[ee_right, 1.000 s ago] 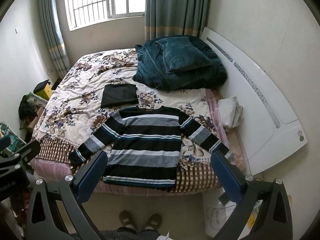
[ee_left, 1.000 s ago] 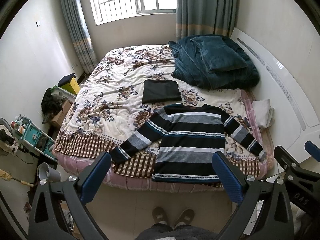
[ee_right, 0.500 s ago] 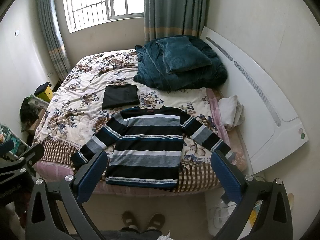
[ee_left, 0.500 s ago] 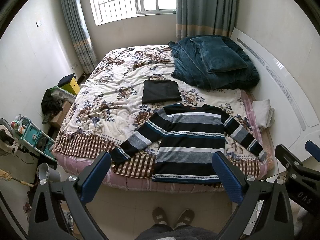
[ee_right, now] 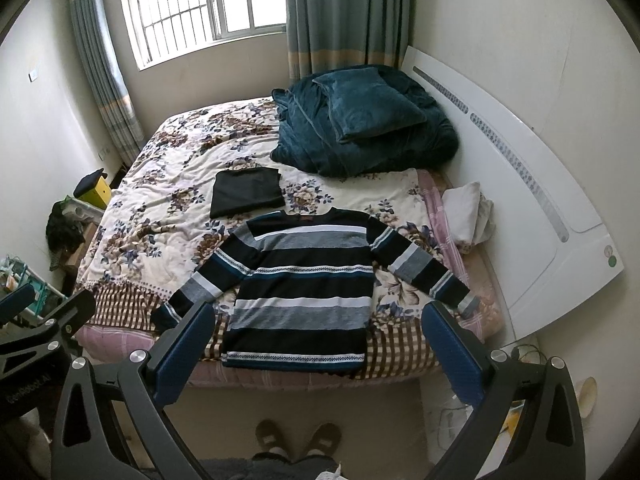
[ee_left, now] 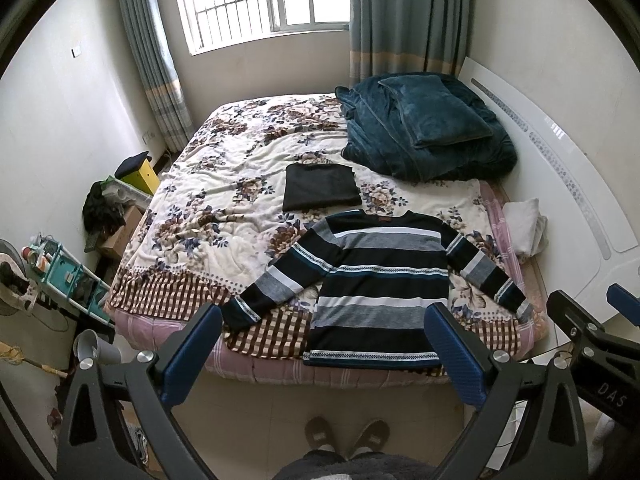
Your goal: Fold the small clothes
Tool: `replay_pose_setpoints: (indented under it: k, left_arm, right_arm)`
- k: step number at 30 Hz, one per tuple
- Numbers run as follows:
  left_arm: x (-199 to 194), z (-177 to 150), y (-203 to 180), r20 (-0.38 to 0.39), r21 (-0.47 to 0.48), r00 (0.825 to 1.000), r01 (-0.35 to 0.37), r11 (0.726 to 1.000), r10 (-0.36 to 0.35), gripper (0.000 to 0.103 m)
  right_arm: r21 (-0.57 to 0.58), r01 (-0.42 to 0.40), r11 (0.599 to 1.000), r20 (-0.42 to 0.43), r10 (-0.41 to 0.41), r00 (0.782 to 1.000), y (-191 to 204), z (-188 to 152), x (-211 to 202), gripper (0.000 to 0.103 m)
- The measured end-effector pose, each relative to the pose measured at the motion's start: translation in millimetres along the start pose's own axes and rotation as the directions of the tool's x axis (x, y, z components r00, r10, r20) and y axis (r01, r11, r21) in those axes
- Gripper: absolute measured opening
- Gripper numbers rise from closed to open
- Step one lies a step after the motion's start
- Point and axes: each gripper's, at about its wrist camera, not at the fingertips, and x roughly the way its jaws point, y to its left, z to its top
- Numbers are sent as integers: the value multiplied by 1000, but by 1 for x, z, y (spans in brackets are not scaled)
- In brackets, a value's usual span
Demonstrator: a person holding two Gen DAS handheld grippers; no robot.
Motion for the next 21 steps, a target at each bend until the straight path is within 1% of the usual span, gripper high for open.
replay_pose_setpoints:
  k: [9, 13, 18, 21]
  left_arm:
    - [-1, -1, -1, 0, 0, 1000, 1, 1000, -1, 103]
    - [-4, 14, -3, 2, 5, 1000, 6, 1000, -6, 103]
    - [-4, 12, -5, 0, 3, 1000, 5, 1000, -5, 103]
    - [-3, 17, -9, -4, 6, 1000, 11, 1000, -11, 103]
  right_arm:
    - [1, -2, 1000, 2, 2, 1000, -3, 1, 0, 103]
    - [2, -2, 1000, 5, 2, 1000, -4, -2, 0, 103]
    - [4, -8, 1000, 4, 8, 1000, -8, -4, 2, 103]
    - [6, -8, 1000, 6, 8, 1000, -8, -6, 3, 103]
